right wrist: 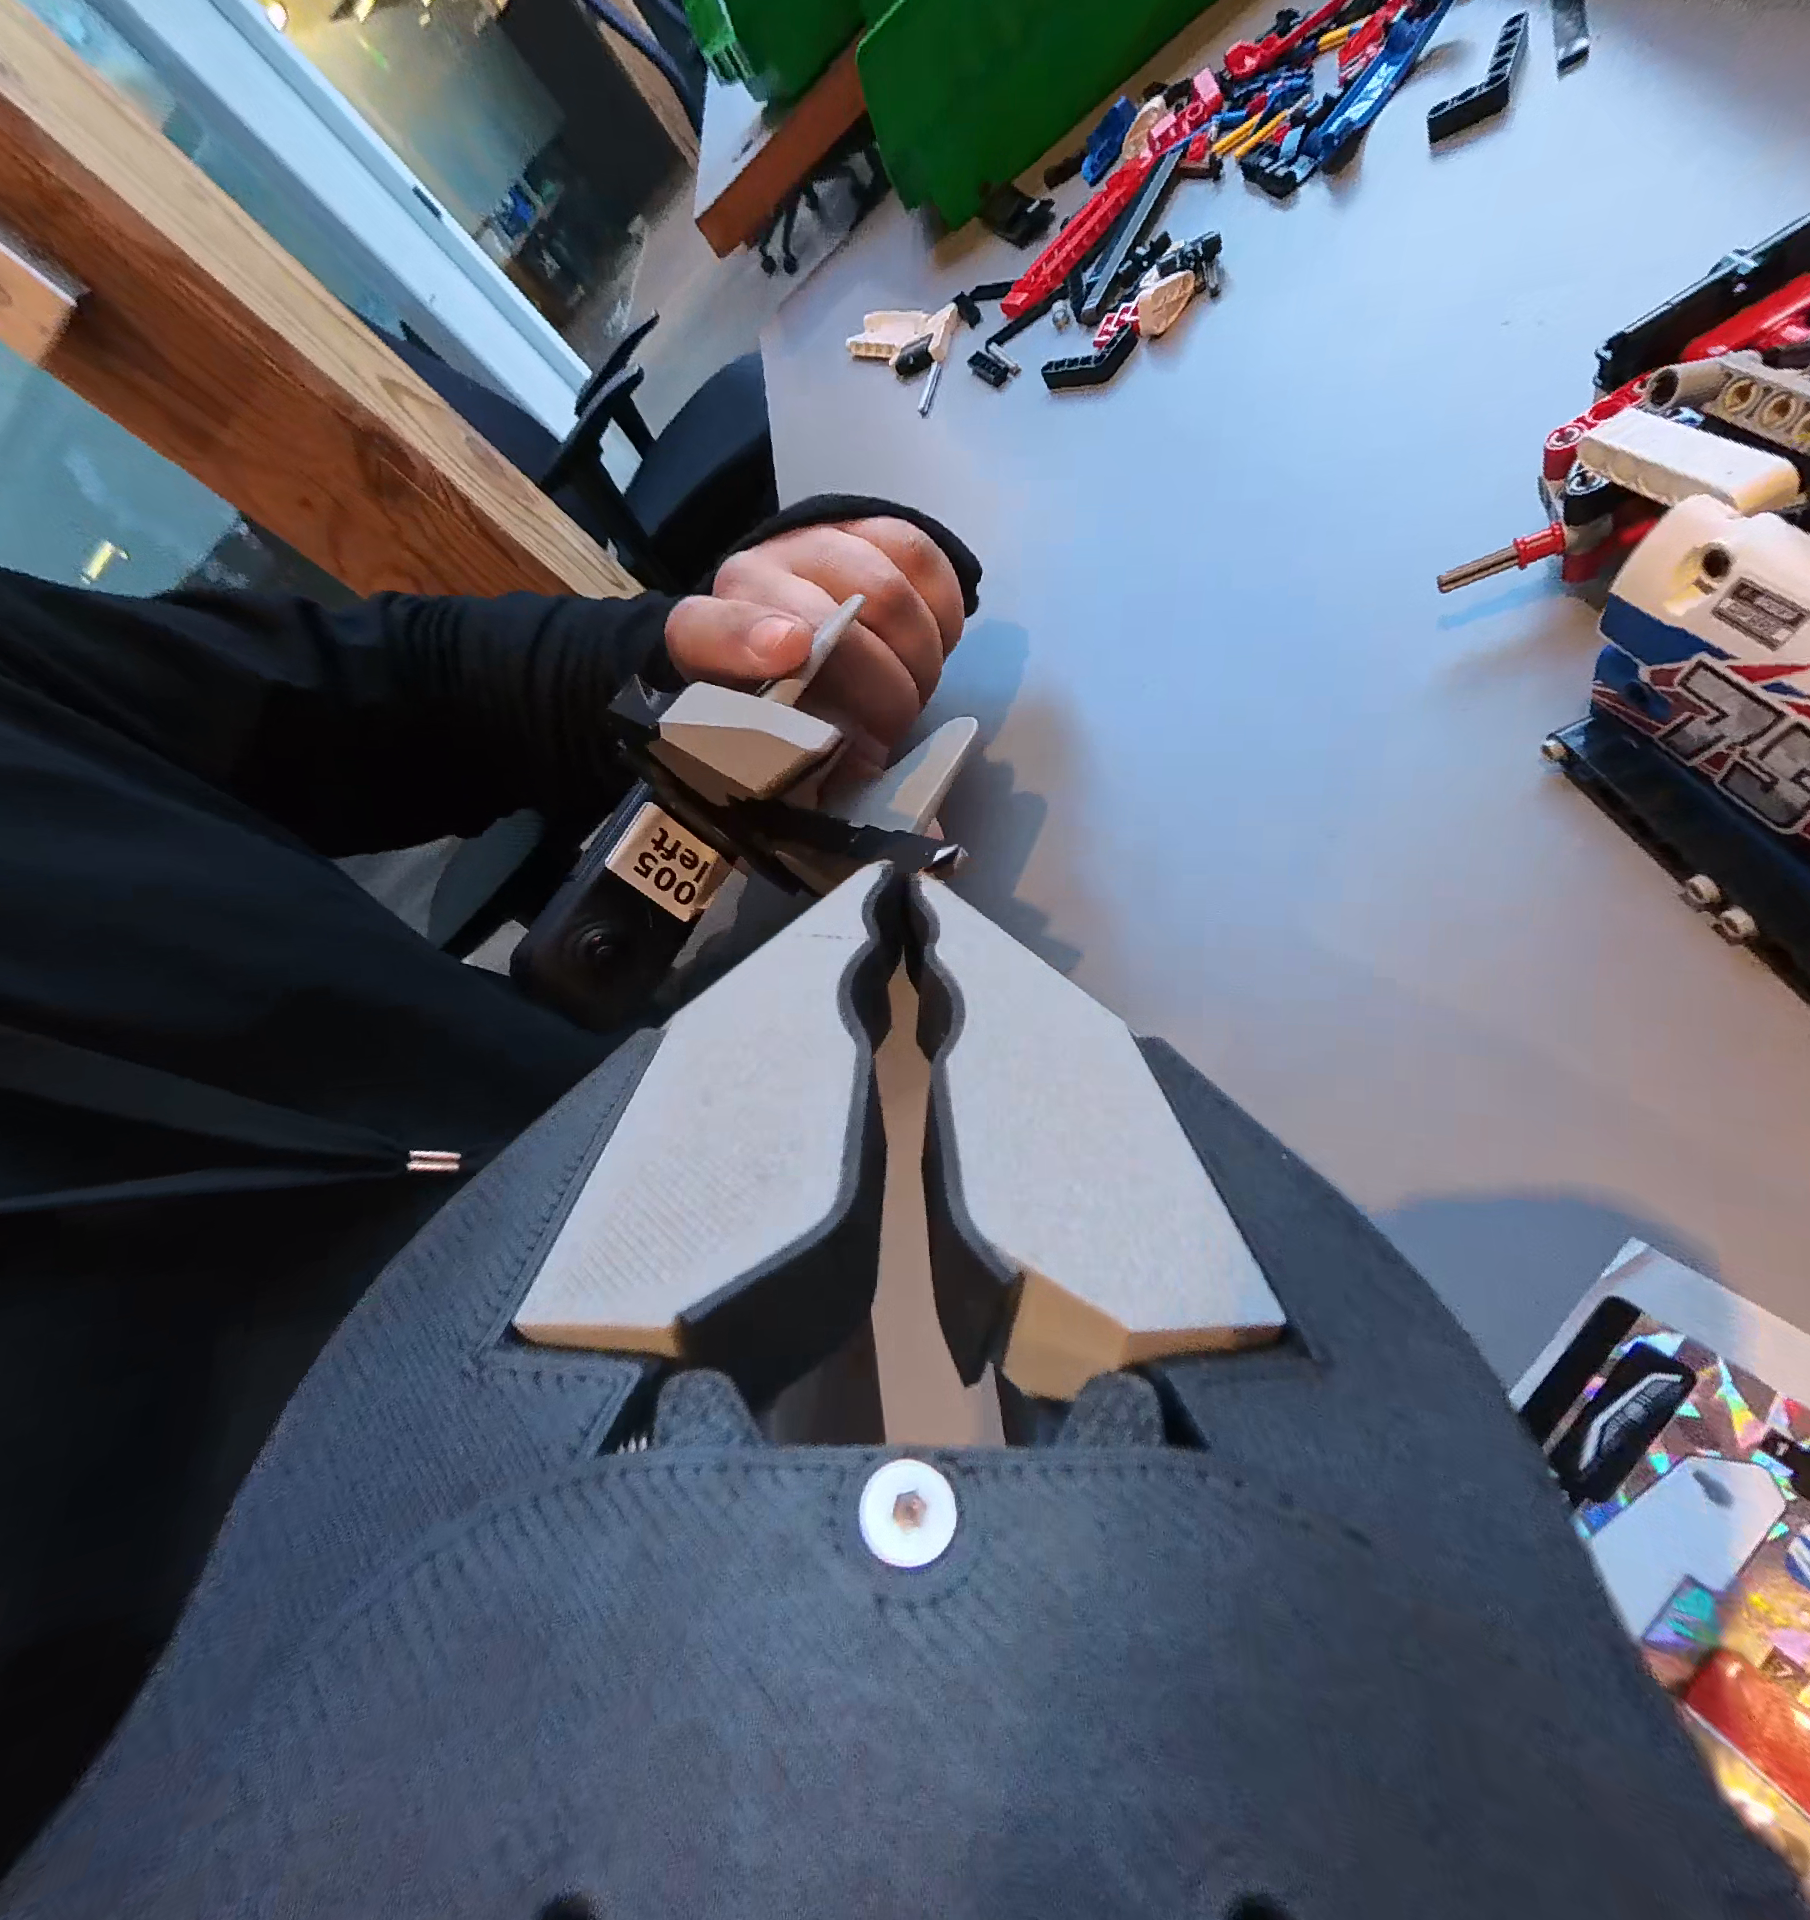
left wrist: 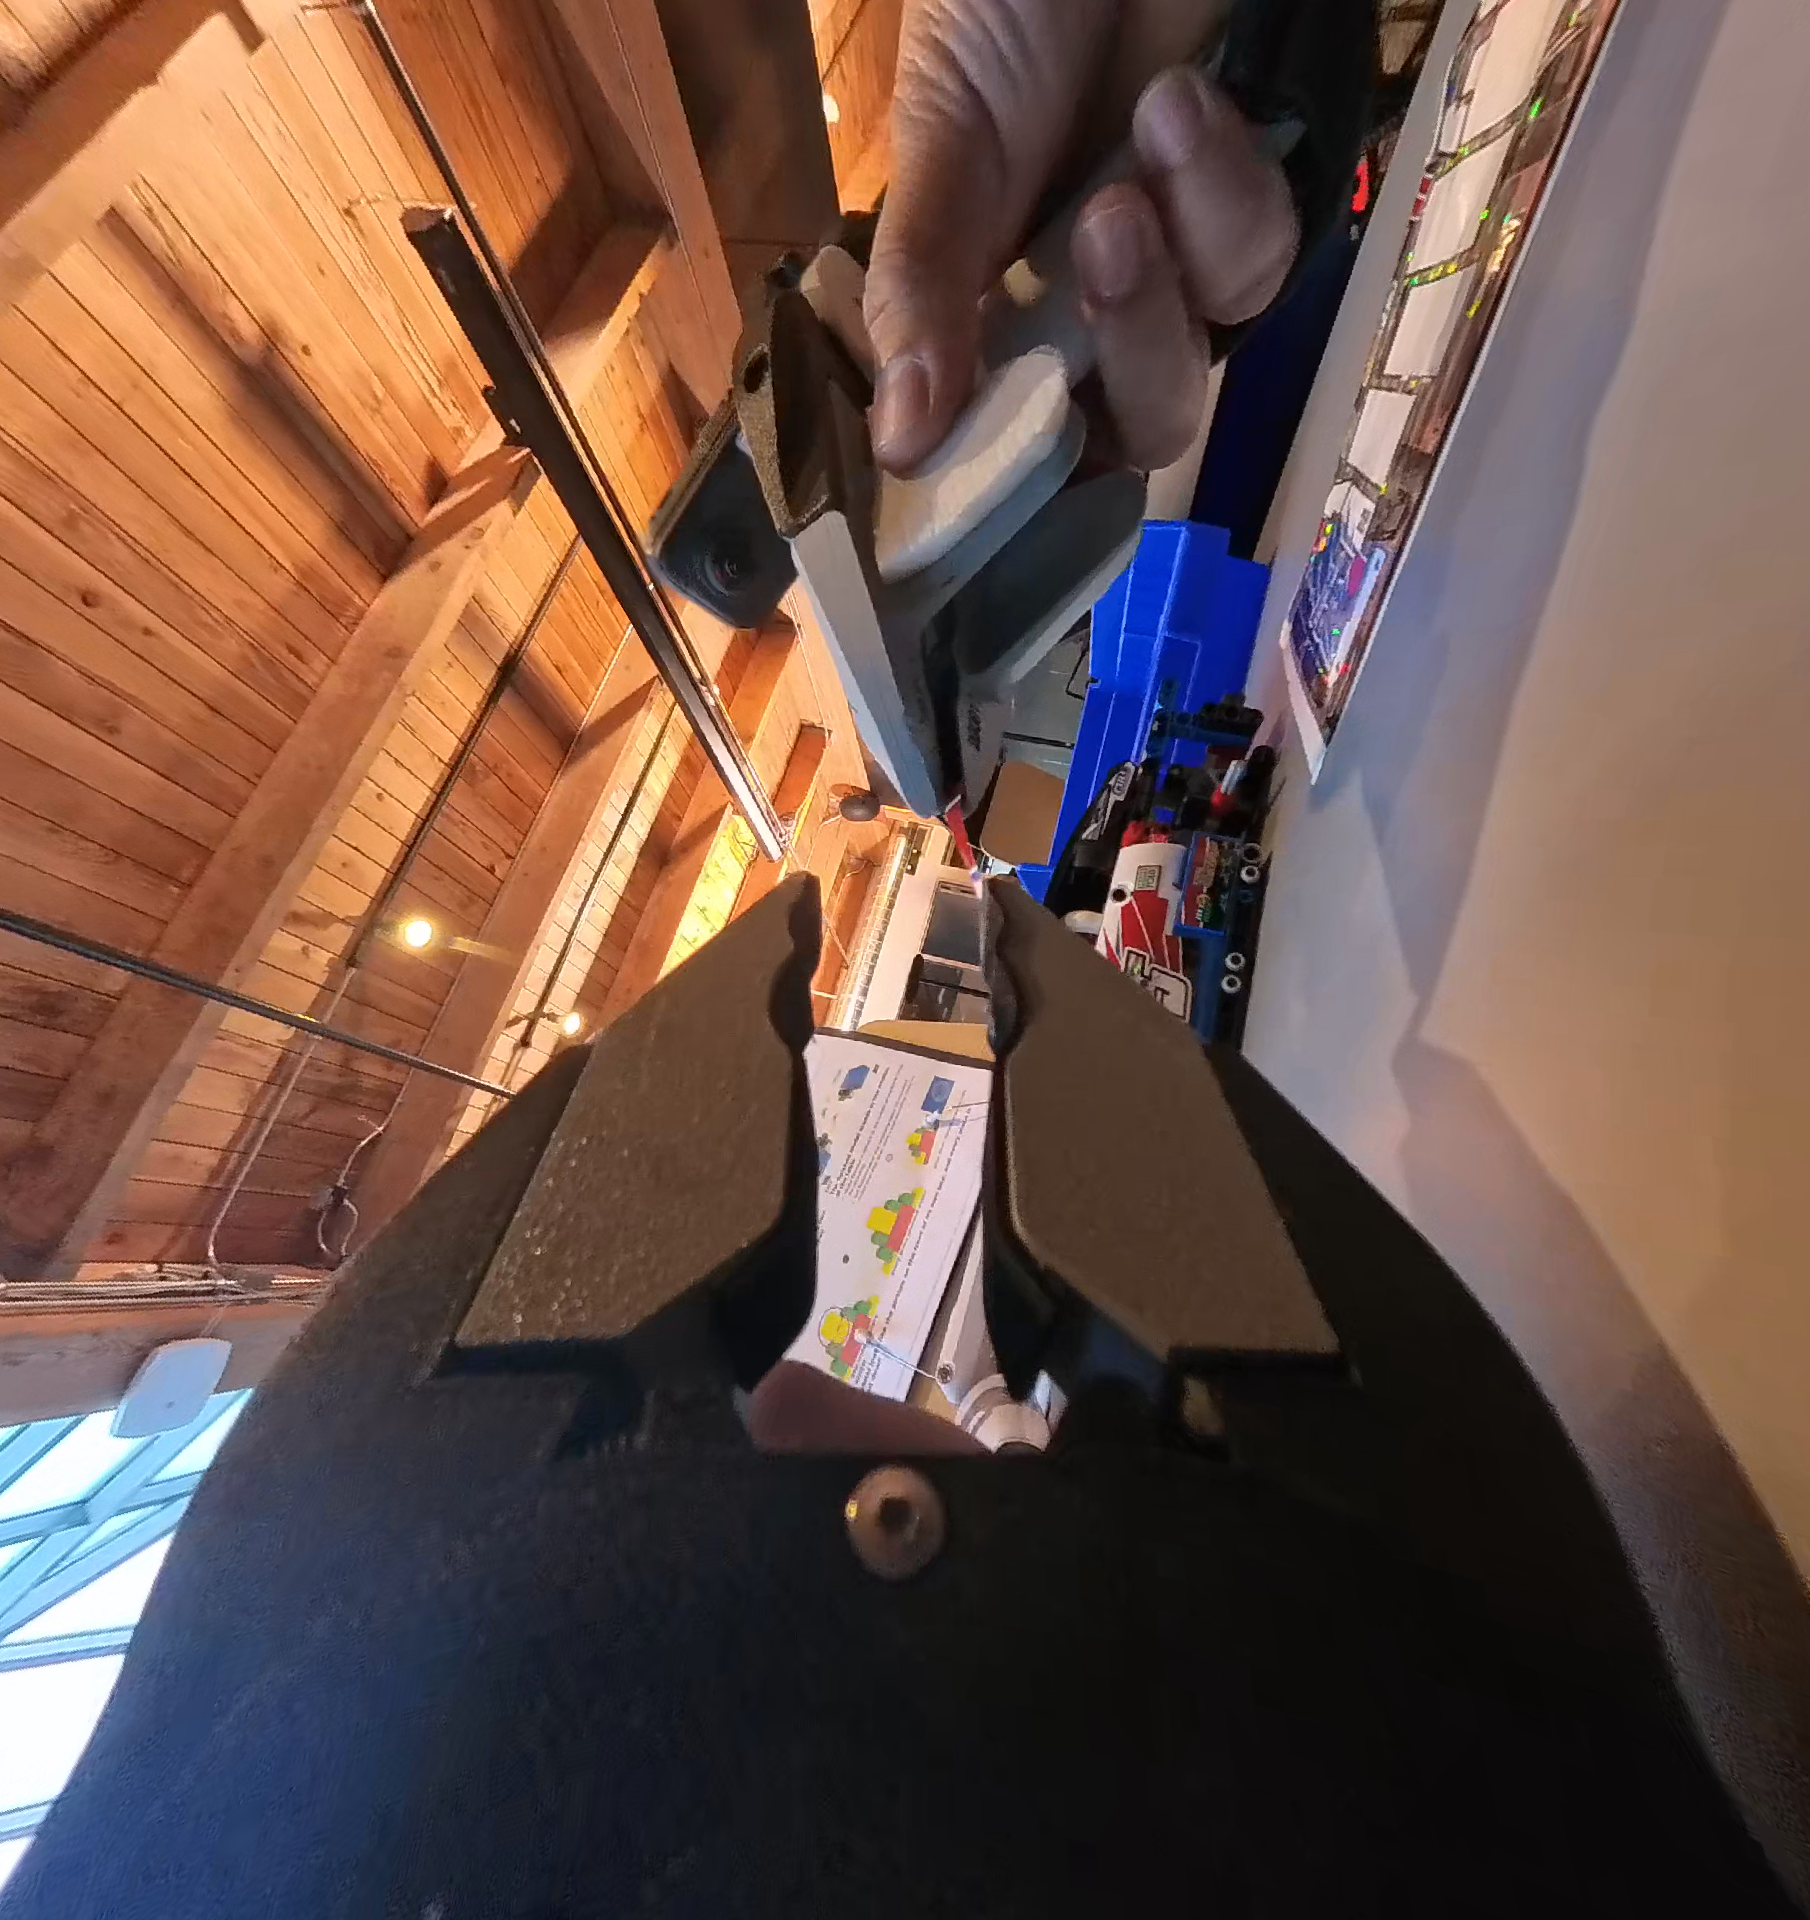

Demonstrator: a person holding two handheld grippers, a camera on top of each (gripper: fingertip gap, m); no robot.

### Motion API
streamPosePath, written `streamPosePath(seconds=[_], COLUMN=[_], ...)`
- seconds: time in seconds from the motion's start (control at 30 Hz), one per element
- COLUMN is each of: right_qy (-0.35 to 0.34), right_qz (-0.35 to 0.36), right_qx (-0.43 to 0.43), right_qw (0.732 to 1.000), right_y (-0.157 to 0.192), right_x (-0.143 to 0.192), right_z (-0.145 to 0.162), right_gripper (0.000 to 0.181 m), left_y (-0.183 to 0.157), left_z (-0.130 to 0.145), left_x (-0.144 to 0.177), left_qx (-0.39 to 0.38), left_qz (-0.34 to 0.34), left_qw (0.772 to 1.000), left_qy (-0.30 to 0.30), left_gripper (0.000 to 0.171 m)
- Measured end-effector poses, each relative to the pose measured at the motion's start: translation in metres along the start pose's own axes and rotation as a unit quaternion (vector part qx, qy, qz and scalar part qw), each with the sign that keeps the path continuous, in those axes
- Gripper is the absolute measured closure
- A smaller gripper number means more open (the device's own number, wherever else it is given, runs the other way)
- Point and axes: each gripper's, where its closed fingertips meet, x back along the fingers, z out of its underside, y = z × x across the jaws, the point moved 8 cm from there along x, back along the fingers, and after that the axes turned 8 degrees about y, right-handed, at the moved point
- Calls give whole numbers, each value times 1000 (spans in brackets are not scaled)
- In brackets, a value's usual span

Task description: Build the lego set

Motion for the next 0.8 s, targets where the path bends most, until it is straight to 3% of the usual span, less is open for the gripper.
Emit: streamPosePath(seconds=[0.13,0.17,0.2,0.37,0.53,0.57,0.63,0.8], right_qy=[-33,-48,-63,-75,4,23,55,93], right_qz=[-39,-59,-78,-46,86,99,95,60], right_qx=[-33,-41,-46,-42,-23,-19,-21,-36], right_qw=[998,996,994,995,996,995,994,993], right_y=[-3,-2,-1,-4,-15,-17,-18,-23], right_x=[2,3,6,17,13,11,5,-8], right_z=[0,-1,-4,-5,9,10,11,6], right_gripper=[181,181,181,181,181,168,160,165], left_y=[-2,-5,-10,-7,-7,-7,-8,-8], left_z=[-1,0,3,7,3,2,2,1], left_x=[0,-1,-2,-4,-3,-2,-2,-1], left_qx=[-14,-20,-31,5,-16,-22,-29,-30], left_qz=[-7,6,39,54,36,29,26,24], left_qw=[1000,1000,999,998,999,999,999,999], left_qy=[-1,7,22,41,23,19,17,12], left_gripper=[150,140,111,96,99,101,102,102])
